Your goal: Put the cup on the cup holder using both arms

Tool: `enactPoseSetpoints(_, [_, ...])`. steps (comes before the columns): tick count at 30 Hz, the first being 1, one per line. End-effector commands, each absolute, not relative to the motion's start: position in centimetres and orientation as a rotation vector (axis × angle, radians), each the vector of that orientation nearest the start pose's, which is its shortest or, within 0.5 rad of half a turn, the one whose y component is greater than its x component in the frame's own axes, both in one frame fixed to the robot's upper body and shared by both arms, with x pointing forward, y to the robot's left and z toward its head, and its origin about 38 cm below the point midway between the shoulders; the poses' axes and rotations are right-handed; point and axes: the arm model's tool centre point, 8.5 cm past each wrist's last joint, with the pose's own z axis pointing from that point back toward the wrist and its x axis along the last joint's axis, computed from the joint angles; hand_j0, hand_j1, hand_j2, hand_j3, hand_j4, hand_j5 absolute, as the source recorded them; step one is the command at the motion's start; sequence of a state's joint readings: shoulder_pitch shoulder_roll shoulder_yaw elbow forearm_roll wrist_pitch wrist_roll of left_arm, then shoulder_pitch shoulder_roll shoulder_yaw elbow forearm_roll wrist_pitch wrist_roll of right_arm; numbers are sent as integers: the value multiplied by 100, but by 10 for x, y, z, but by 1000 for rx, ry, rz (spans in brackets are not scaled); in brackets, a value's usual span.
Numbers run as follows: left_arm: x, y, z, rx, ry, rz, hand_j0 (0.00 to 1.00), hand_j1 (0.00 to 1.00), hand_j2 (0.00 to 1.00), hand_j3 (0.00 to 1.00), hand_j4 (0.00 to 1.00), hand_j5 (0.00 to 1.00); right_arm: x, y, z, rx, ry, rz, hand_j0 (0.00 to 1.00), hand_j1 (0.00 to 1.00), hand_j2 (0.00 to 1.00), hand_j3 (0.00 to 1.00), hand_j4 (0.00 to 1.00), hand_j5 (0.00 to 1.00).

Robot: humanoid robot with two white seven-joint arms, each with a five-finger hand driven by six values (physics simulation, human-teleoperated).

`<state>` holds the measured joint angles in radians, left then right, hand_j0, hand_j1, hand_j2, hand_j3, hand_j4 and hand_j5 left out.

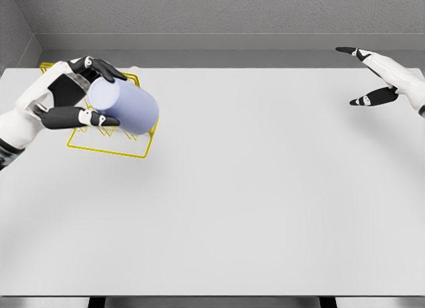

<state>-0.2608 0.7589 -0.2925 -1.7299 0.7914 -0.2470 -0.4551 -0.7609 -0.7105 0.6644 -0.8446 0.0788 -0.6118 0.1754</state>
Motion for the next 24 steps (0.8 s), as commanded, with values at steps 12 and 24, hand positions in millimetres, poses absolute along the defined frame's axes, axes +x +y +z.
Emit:
enactPoseSetpoints(12, [391,317,252,-496,-1854,-753,38,38,38,38,38,38,499,-409,192,-483,-1605,1260,100,100,100,100,100,100])
enactPoseSetpoints(24, [400,334,245,-445,-1827,-719,38,38,38,38,38,38,499,-409,192,-483,-1605,1260,100,100,100,100,100,100])
